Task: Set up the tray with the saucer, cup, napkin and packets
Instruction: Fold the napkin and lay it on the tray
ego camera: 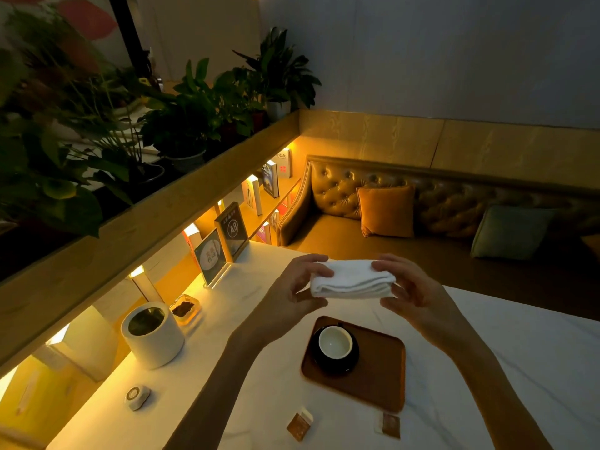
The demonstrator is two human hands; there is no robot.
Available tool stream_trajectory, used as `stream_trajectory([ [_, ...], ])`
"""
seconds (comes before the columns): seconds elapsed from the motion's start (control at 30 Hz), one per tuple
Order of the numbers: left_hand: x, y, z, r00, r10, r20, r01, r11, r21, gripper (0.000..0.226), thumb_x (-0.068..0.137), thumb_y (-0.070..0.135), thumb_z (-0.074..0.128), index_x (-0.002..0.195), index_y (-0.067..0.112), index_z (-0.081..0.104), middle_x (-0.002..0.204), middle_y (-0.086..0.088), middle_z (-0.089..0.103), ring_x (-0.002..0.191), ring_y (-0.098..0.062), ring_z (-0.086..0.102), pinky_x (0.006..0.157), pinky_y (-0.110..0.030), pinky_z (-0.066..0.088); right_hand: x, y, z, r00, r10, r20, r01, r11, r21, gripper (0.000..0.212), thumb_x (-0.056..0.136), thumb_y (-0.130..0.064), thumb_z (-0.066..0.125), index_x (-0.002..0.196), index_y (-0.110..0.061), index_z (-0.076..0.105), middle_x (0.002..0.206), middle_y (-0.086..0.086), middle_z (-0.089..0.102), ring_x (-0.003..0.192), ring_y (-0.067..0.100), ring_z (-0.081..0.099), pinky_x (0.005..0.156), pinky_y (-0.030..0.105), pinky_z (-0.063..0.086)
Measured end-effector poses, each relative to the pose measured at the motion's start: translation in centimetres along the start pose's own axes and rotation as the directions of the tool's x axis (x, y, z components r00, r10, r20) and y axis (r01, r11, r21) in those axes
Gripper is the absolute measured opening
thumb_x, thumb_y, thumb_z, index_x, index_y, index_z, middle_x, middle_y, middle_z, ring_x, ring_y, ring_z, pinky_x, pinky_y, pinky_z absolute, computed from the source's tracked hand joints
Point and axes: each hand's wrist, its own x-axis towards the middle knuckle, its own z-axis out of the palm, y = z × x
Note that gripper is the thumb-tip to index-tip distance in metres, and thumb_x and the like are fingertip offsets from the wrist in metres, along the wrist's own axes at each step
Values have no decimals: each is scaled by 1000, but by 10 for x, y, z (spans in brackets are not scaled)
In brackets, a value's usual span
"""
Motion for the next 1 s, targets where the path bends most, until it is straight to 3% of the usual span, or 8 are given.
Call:
stream_trajectory([
  [0.2, 10, 9, 16, 997, -79, 11, 80, 991, -107, 25, 93, 33, 56, 117, 37, 53, 123, 10, 59, 112, -14, 62, 86, -28, 59, -4, 1, -16, 996, -10, -89, 0, 994, -107, 31, 80, -37, 64, 109, -48, 61, 118, -22, 59, 102, 2, 63, 72, 15, 56],
  [0.37, 16, 7, 34, 984, -178, -17, 175, 979, -100, 27, 94, 50, 37, 115, 43, 54, 120, 14, 52, 105, -19, 63, 69, -25, 62, -7, 17, -21, 983, 146, -110, -155, 985, -79, 28, 83, -51, 53, 109, -42, 58, 94, -21, 66, 81, 4, 65, 56, 18, 54],
  [0.47, 17, -2, 43, 959, -278, 58, 284, 929, -237, 34, 93, 56, 43, 114, 34, 60, 121, 5, 54, 105, -20, 63, 71, -30, 62, -10, 28, -19, 966, 221, -135, -230, 972, -51, 28, 80, -55, 50, 104, -42, 57, 95, -11, 63, 78, 5, 67, 54, 19, 54],
  [0.57, 17, -13, 46, 951, -298, 84, 310, 917, -251, 38, 85, 52, 60, 119, 35, 58, 124, 5, 52, 106, -21, 64, 72, -31, 61, -11, 40, -19, 947, 284, -147, -289, 957, -8, 30, 84, -53, 50, 107, -35, 59, 101, -2, 63, 74, 15, 70, 56, 22, 56],
  [0.67, 22, -21, 51, 959, -276, 59, 282, 929, -240, 35, 86, 47, 65, 117, 32, 62, 120, 6, 58, 97, -13, 69, 68, -30, 62, -10, 52, -23, 928, 346, -138, -349, 937, 0, 37, 80, -59, 51, 109, -37, 58, 105, -4, 63, 82, 19, 70, 64, 23, 58],
  [0.8, 27, -29, 59, 958, -286, 15, 282, 933, -222, 26, 86, 49, 63, 107, 34, 69, 104, 17, 67, 88, -15, 73, 62, -29, 61, -11, 66, -30, 936, 331, -119, -334, 943, -10, 40, 72, -70, 56, 104, -47, 60, 96, -11, 68, 90, 10, 69, 67, 26, 60],
  [0.9, 34, -41, 68, 953, -302, 17, 300, 936, -183, 17, 93, 38, 60, 103, 32, 72, 99, 18, 68, 94, -11, 69, 67, -32, 62, -14, 78, -36, 922, 368, -121, -370, 929, 6, 28, 75, -65, 57, 96, -46, 61, 90, -16, 70, 87, 7, 70, 66, 28, 61],
  [1.0, 40, -59, 82, 939, -344, 26, 345, 933, -106, 20, 97, 32, 57, 106, 23, 72, 101, 11, 70, 98, -14, 66, 78, -35, 60, -21, 94, -41, 892, 427, -146, -427, 904, 28, 14, 82, -51, 59, 91, -42, 63, 87, -7, 71, 84, 10, 70, 64, 29, 62],
])
